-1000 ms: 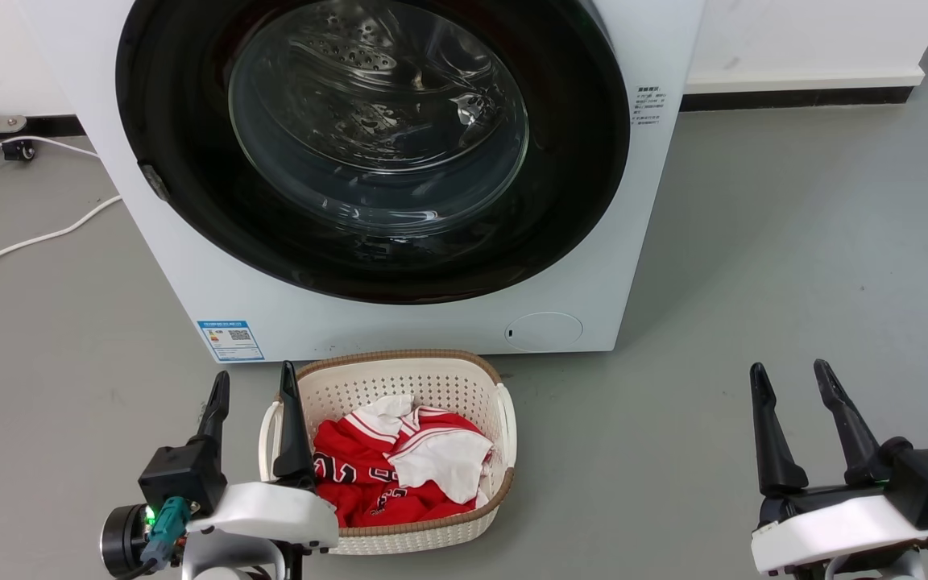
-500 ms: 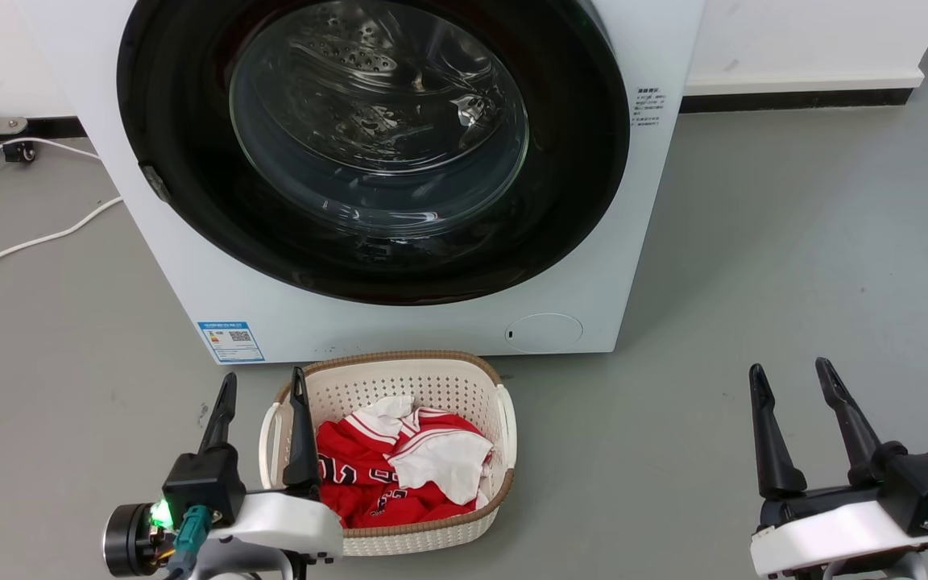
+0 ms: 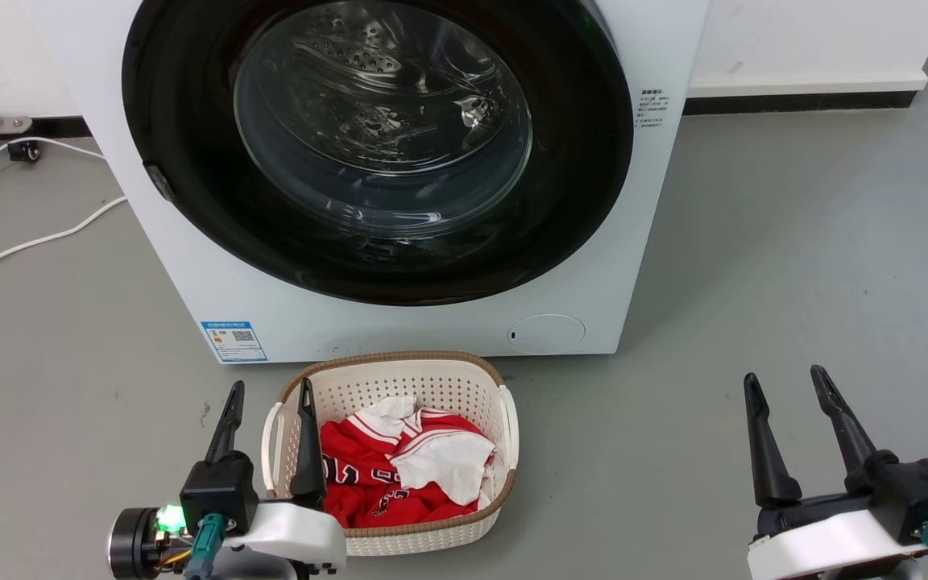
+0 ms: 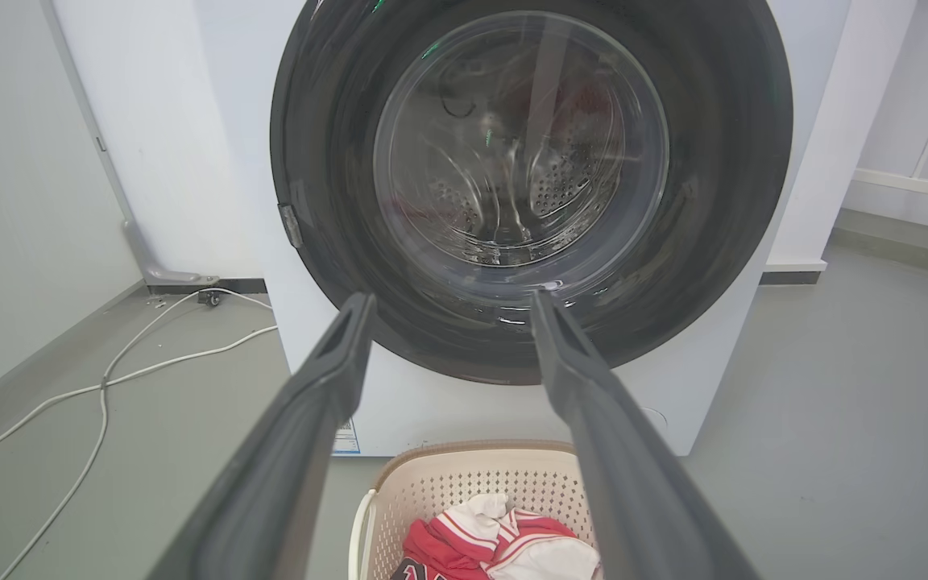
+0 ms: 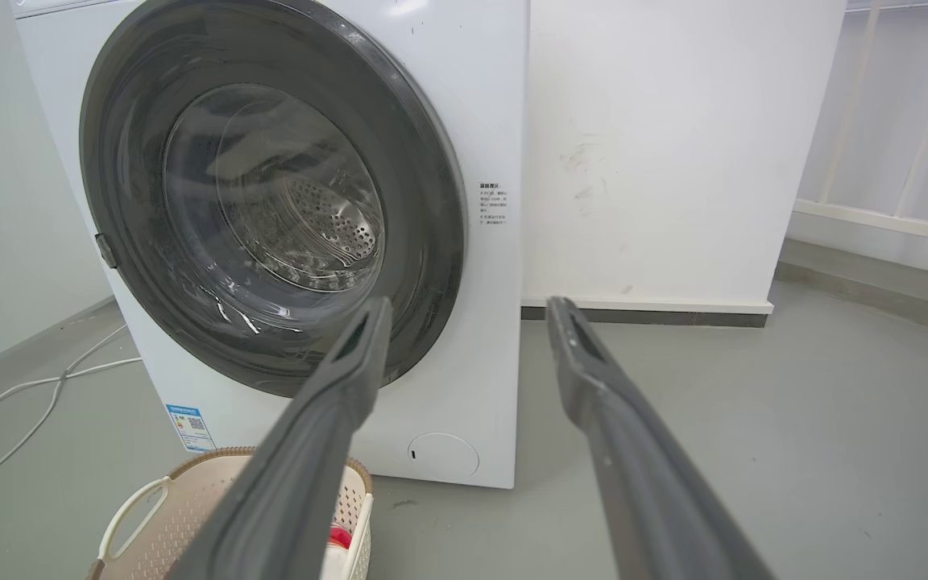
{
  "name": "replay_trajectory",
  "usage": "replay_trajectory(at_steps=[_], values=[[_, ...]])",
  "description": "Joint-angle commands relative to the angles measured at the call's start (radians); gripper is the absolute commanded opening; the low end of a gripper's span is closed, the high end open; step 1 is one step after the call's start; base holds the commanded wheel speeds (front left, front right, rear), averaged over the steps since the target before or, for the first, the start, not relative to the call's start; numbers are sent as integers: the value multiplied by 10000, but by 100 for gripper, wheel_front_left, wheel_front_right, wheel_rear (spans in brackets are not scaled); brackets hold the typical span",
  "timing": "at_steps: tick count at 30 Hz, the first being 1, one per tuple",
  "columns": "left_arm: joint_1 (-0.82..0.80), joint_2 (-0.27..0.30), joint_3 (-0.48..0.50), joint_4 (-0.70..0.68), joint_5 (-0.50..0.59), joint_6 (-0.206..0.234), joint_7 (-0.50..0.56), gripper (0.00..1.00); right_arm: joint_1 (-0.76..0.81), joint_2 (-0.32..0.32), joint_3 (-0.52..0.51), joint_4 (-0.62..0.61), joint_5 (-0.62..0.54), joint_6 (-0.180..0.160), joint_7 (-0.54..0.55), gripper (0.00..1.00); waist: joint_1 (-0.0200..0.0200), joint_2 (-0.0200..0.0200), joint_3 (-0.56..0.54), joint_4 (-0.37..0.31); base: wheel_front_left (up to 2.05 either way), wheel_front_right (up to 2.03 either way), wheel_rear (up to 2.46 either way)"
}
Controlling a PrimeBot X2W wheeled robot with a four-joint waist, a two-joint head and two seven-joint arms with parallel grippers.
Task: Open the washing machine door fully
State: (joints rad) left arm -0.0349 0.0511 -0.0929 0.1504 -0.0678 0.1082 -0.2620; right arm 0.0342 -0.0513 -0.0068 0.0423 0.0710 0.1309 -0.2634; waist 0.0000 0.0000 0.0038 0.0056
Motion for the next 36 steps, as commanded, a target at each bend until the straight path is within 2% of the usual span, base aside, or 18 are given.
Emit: replay_trajectory(at_steps=[1,19,20,21,24,25,27,33,36], values=[[96,-9,-5,26,-40,-21,-44,100,60,20,9,29,32,-3,-21,100,0,0,0,1,0,0,0],[24,-11,-56,241,-217,-71,-38,100,9,20,63,88,410,-3,-21,100,0,0,4,37,0,0,0],[13,-11,-60,239,-218,-70,-38,100,8,20,80,60,407,-3,-21,47,0,0,6,39,0,0,0],[6,-11,-65,234,-211,-64,-38,100,12,20,92,48,444,-3,-21,0,0,0,5,39,0,0,0],[1,-10,-80,210,-203,-34,-38,100,26,20,133,-13,688,-3,-21,0,0,0,13,34,0,0,0],[-2,-10,-82,206,-203,-33,-38,100,19,20,119,-41,1031,-5,-21,0,0,0,18,31,0,0,0],[-10,-10,-78,207,-210,-27,-38,100,7,20,184,5,2438,-3,-21,0,0,0,25,24,0,0,0],[-6,-11,-78,228,-230,-19,-38,100,-136,20,719,217,9082,-3,-19,0,0,0,35,18,0,0,0],[25,-9,-76,233,-226,-5,-38,100,-259,11,1011,119,11803,-3,-19,0,0,0,34,26,0,0,0]])
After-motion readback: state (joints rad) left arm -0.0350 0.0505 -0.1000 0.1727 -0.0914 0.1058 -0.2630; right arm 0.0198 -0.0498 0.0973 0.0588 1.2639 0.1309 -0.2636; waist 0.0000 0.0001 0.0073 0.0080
